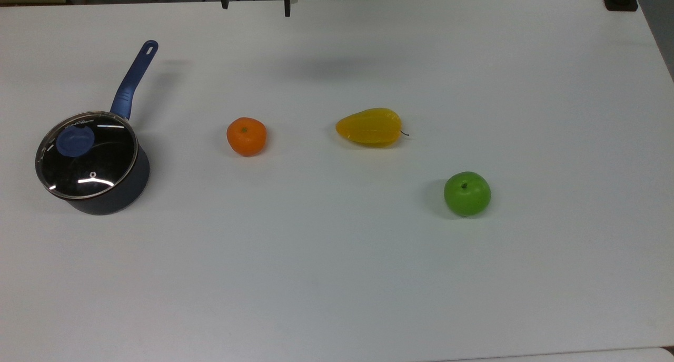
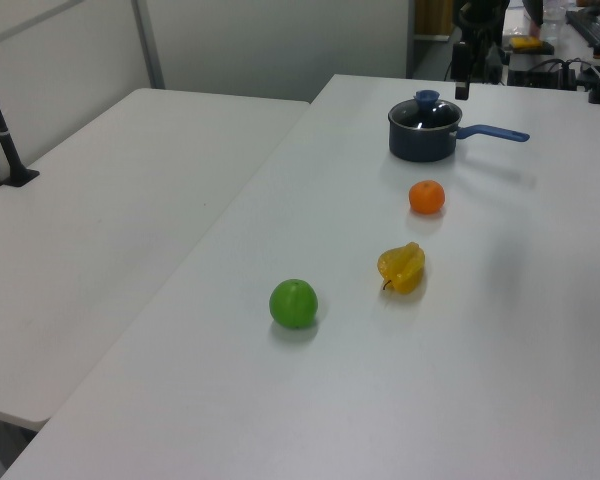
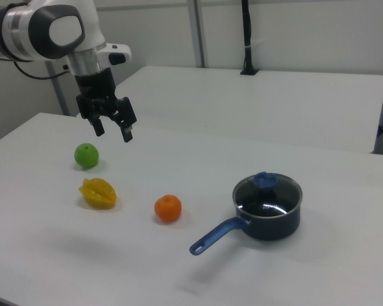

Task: Open lid
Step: 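Move the open gripper down over the blue knob of the glass lid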

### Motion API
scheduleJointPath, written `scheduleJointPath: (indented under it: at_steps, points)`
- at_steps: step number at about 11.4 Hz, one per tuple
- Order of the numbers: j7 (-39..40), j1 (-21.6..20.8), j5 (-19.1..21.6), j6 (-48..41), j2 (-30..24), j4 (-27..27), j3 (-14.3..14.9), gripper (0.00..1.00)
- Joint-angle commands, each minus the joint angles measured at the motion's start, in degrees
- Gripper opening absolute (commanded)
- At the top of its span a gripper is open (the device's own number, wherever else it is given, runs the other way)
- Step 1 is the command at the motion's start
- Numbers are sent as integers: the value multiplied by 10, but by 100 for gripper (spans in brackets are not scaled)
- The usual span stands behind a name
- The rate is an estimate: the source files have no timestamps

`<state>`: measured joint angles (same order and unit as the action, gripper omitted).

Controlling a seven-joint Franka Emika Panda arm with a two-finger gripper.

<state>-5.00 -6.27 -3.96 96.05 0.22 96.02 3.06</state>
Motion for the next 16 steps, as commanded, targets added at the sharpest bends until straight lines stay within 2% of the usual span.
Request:
scheduleJointPath:
  at_steps: [1,4,7,9,11,14,16]
  points:
    - [-4,14,-8,17,-13,8,1,100]
    - [-1,38,-7,32,-14,7,1,100]
    - [79,111,3,85,-8,7,3,100]
    - [123,155,27,134,-2,8,12,100]
    - [179,187,67,206,28,7,40,100]
    - [213,228,103,298,82,8,42,100]
    - [220,232,106,367,131,8,41,100]
